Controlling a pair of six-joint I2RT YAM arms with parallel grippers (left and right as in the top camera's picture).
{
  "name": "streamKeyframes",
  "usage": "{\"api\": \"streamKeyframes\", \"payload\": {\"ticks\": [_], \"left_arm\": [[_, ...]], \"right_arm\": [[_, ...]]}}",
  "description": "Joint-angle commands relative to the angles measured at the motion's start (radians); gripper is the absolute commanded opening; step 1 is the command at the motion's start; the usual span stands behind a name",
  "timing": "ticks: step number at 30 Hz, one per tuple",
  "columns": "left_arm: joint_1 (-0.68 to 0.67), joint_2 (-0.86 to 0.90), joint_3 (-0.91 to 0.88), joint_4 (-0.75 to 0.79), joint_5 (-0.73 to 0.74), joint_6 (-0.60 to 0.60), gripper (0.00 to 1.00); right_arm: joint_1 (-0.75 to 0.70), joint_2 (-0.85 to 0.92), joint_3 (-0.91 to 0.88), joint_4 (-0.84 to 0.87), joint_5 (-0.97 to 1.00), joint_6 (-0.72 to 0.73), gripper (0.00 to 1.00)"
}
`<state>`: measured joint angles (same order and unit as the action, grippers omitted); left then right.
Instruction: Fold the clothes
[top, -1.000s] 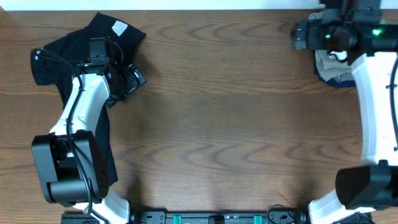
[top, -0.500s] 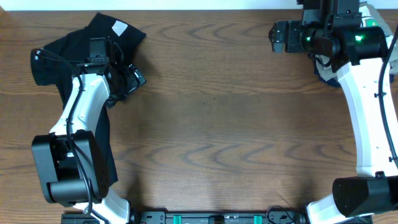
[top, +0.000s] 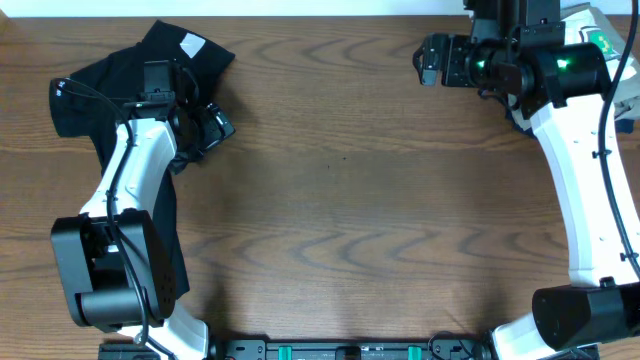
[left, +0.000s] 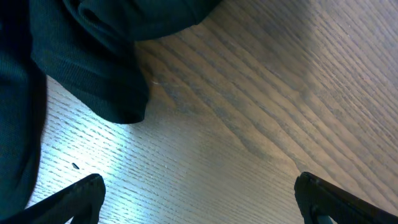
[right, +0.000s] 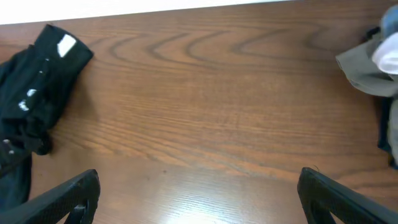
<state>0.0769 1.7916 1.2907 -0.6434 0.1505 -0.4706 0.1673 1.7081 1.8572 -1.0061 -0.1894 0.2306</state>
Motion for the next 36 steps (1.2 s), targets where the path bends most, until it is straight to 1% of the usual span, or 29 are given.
{"api": "streamKeyframes", "payload": {"ticks": [1, 3, 8, 14, 16, 18, 21, 24, 27, 30, 36], "left_arm": [[0.003, 0.008, 0.023, 0.000, -0.005, 0.006, 0.98], [0.003, 0.008, 0.023, 0.000, -0.005, 0.006, 0.98], [0.003, 0.008, 0.023, 0.000, -0.005, 0.006, 0.98], [0.003, 0.008, 0.023, 0.000, -0.005, 0.006, 0.98], [0.003, 0.008, 0.023, 0.000, -0.005, 0.006, 0.98], [0.003, 0.008, 0.023, 0.000, -0.005, 0.006, 0.98], [0.003, 0.008, 0.023, 0.000, -0.005, 0.006, 0.98], [0.003, 0.008, 0.023, 0.000, -0.005, 0.006, 0.98], [0.003, 0.008, 0.023, 0.000, -0.005, 0.006, 0.98], [0.003, 0.008, 0.023, 0.000, -0.005, 0.006, 0.98], [0.003, 0.008, 0.023, 0.000, -0.005, 0.006, 0.98]], "right_arm": [[0.003, -0.016, -0.001, 0.007, 0.053, -0.011, 0.99], [0.003, -0.016, -0.001, 0.027, 0.068, -0.032, 0.99], [0.006, -0.015, -0.002, 0.117, 0.069, -0.193, 0.99], [0.006, -0.067, -0.016, 0.145, 0.070, -0.211, 0.99], [0.003, -0.102, -0.044, 0.167, 0.070, -0.230, 0.99], [-0.002, -0.151, -0.108, 0.226, 0.069, -0.262, 0.99], [-0.024, -0.252, -0.286, 0.389, 0.063, -0.262, 0.99], [-0.051, -0.386, -0.532, 0.608, 0.042, -0.262, 0.99], [-0.071, -0.524, -0.763, 0.786, 0.043, -0.262, 0.99], [-0.093, -0.652, -0.941, 0.872, 0.043, -0.262, 0.99], [-0.166, -0.935, -1.257, 0.940, 0.043, -0.262, 0.99]]}}
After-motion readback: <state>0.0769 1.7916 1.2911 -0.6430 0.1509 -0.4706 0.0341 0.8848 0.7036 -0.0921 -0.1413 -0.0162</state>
